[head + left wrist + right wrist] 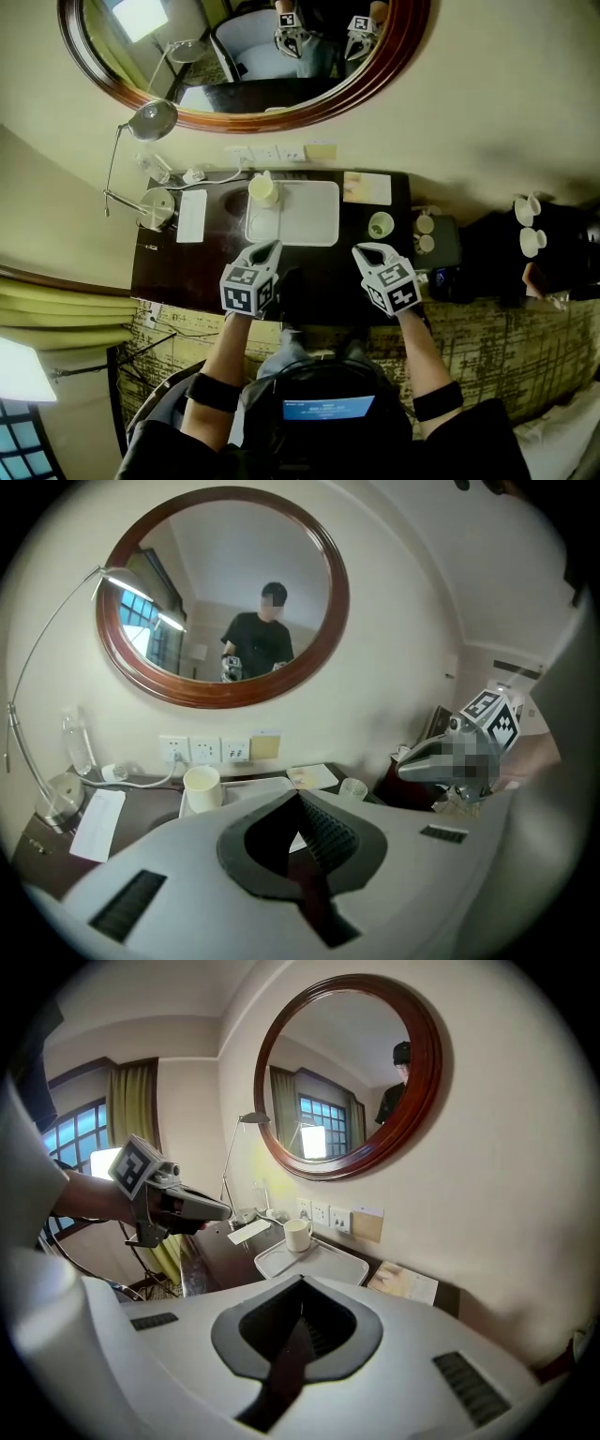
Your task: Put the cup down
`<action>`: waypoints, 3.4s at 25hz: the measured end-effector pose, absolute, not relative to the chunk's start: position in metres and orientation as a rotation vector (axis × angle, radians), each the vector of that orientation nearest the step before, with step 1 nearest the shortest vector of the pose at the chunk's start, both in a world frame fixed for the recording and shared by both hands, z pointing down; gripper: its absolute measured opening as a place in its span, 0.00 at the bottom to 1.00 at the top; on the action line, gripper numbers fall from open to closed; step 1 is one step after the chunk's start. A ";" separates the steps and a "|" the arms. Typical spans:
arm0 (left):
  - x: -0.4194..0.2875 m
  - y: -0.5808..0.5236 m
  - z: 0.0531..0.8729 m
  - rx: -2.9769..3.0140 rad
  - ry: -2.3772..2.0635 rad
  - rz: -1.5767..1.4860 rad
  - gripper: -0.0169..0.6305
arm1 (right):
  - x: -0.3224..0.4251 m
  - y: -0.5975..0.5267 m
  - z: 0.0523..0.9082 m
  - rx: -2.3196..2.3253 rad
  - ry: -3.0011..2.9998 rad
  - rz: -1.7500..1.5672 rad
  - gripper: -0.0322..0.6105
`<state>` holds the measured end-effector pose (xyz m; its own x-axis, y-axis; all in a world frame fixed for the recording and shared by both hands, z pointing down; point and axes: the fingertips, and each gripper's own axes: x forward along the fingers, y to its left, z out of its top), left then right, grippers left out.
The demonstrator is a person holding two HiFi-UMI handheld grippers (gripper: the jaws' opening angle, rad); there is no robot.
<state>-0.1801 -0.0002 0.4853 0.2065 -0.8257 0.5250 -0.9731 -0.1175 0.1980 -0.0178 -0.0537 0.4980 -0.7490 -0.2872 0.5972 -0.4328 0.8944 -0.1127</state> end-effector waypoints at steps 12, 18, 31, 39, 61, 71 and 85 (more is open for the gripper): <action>-0.204 -0.016 0.505 1.921 -1.634 0.373 0.27 | -0.055 -0.038 0.494 0.416 -2.464 0.288 0.05; -0.229 -0.049 0.523 1.965 -1.593 0.537 0.46 | -0.092 -0.033 0.502 0.299 -2.432 0.208 0.05; -0.300 -0.138 0.582 2.007 -1.436 1.056 0.72 | -0.152 -0.054 0.539 0.221 -2.360 0.231 0.05; -0.317 -0.169 0.624 1.875 -1.393 1.014 0.79 | -0.180 -0.063 0.560 0.207 -2.352 0.259 0.05; -0.329 -0.177 0.645 1.773 -1.506 1.025 0.62 | -0.147 -0.064 0.575 0.272 -2.330 0.322 0.05; -0.256 -0.149 0.576 1.861 -1.513 0.936 0.61 | -0.097 -0.067 0.556 0.320 -2.345 0.327 0.05; -0.056 -0.084 0.564 1.989 -1.379 0.867 0.61 | 0.059 -0.098 0.568 0.515 -2.311 0.344 0.05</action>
